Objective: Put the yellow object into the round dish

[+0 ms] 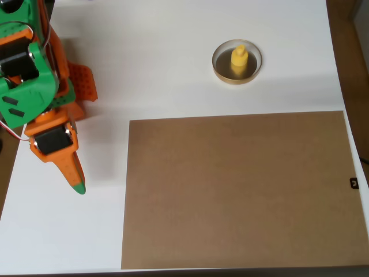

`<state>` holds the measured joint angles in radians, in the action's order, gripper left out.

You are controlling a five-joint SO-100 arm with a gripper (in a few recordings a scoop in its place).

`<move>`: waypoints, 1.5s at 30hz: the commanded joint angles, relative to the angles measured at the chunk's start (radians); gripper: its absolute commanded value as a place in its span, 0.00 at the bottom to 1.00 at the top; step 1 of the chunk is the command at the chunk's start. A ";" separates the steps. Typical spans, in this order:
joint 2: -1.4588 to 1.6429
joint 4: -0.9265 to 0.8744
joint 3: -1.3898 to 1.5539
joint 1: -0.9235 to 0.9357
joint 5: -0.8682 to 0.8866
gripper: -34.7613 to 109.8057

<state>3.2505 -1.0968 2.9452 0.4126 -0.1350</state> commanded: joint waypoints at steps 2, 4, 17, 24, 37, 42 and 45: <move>0.015 -0.008 -0.009 0.020 -0.006 0.28; 0.015 -0.008 -0.009 0.020 -0.006 0.28; 0.015 -0.008 -0.009 0.020 -0.006 0.28; 0.015 -0.008 -0.009 0.020 -0.006 0.28; 0.015 -0.008 -0.009 0.020 -0.006 0.27; 0.015 -0.008 -0.009 0.020 -0.006 0.26; 0.015 -0.008 -0.009 0.020 -0.006 0.26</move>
<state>3.2505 -1.0968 2.9452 0.4126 -0.1350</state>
